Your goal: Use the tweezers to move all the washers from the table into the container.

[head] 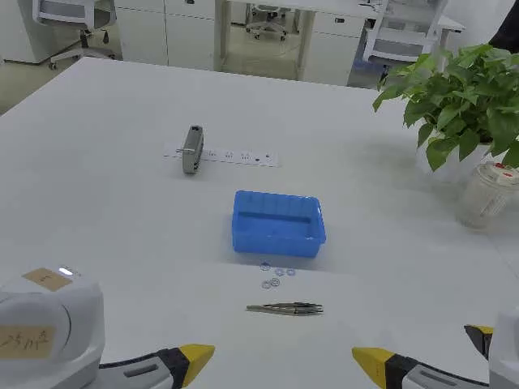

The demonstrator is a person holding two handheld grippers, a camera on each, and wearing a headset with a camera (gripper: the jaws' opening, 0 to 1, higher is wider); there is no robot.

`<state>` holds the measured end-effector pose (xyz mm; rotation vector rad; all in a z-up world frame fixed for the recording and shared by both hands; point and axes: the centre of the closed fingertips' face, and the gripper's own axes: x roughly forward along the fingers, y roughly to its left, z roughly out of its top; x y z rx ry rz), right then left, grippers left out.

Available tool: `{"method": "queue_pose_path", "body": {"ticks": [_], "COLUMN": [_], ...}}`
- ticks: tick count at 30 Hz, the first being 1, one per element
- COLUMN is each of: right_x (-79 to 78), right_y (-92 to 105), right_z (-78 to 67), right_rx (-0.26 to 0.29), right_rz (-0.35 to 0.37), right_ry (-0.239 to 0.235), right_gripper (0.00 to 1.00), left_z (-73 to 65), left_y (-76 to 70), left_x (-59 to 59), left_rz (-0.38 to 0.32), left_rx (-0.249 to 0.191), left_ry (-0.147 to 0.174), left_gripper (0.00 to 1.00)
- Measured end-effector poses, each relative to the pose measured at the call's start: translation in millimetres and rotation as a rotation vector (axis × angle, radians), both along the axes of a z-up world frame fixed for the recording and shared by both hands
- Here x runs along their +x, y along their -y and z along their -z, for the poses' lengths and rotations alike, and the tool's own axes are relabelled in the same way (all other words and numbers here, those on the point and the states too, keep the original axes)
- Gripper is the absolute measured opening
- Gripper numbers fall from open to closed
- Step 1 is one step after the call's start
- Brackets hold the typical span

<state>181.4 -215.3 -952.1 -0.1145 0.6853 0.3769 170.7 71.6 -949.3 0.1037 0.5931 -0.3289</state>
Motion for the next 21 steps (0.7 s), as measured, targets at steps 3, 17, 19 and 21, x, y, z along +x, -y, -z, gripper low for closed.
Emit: {"method": "queue_pose_path", "body": {"ticks": [3, 17, 19, 21], "right_x": [0.6, 0.6, 1.0, 1.3], "right_y": [0.7, -7.5, -8.0, -8.4], "right_z": [-2.1, 2.8, 3.3, 3.4], "right_rx": [0.004, 0.004, 0.005, 0.006], "right_rz": [0.003, -0.009, -0.008, -0.010], "right_ry": [0.007, -0.004, -0.005, -0.005], "right_gripper": [0.90, 0.90, 0.90, 0.90], "left_z": [-0.3, 1.2, 1.7, 1.4], "left_y": [-1.0, -1.4, -2.9, -3.3], "left_x": [-0.6, -3.9, -3.9, -3.1], "left_rz": [0.000, -0.005, -0.010, -0.011], "left_rx": [0.004, -0.003, -0.003, -0.005], "left_ry": [0.002, -0.002, -0.006, -0.007], "left_gripper": [0.97, 0.97, 0.97, 0.97]}}
